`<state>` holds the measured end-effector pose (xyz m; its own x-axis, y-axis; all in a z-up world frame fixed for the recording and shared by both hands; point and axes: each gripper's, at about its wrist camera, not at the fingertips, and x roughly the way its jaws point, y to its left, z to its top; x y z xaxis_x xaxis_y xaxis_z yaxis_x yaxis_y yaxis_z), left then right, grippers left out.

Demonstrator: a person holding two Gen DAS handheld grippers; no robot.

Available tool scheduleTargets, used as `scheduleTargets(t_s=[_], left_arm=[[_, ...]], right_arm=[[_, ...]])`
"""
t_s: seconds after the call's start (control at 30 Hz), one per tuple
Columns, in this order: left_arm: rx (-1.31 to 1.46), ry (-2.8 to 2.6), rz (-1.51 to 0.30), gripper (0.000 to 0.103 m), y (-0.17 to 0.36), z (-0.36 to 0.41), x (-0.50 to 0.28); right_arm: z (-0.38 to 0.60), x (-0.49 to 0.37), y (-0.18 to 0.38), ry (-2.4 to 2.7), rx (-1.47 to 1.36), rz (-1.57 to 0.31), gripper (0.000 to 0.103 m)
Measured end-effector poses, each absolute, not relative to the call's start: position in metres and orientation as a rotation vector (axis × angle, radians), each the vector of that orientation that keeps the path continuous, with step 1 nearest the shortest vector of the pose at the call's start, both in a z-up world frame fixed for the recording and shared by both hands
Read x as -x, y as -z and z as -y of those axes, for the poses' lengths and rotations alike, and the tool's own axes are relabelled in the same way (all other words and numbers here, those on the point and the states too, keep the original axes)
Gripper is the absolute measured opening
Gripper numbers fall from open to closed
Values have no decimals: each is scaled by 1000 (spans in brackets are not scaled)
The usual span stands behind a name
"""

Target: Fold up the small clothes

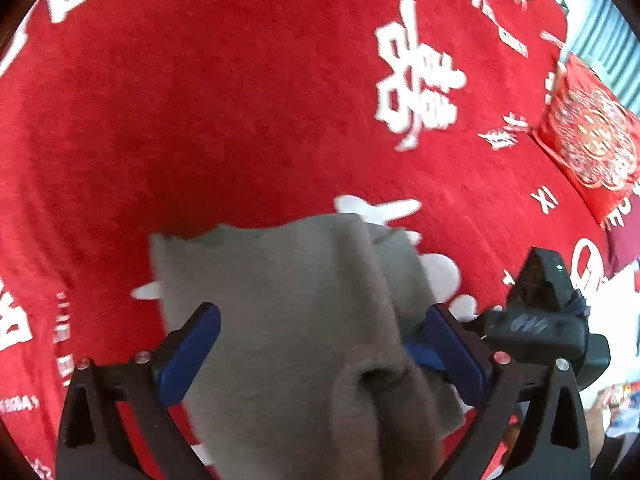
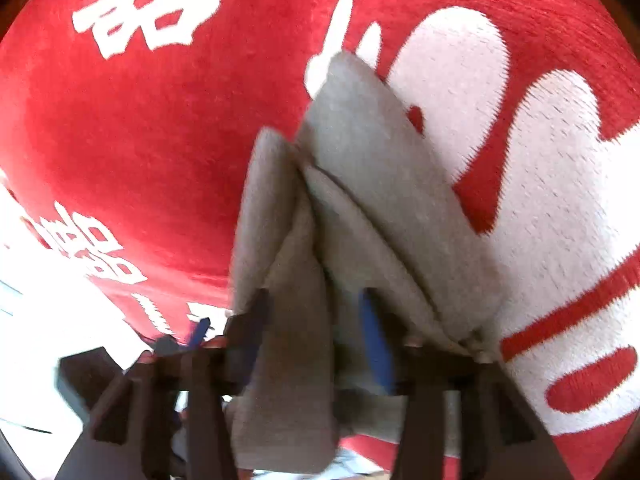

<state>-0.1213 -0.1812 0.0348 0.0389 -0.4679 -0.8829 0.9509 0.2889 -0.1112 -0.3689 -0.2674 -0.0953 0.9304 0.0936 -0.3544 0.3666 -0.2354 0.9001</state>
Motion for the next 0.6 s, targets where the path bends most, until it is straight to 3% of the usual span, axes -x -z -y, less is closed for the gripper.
scheduleTargets(t_s=[0.13,0.37,0.6], left_arm=[[-596,1057,-1073,102,-32,170,88],[-584,902,-1170,102,4,143,35],[-585,862,-1203,102,23,120,19]], right_arm=[[281,370,96,211,-1834,-322,68],[293,317,95,148,-1696,-633,69],[286,277,59,141,-1446,-855,69]])
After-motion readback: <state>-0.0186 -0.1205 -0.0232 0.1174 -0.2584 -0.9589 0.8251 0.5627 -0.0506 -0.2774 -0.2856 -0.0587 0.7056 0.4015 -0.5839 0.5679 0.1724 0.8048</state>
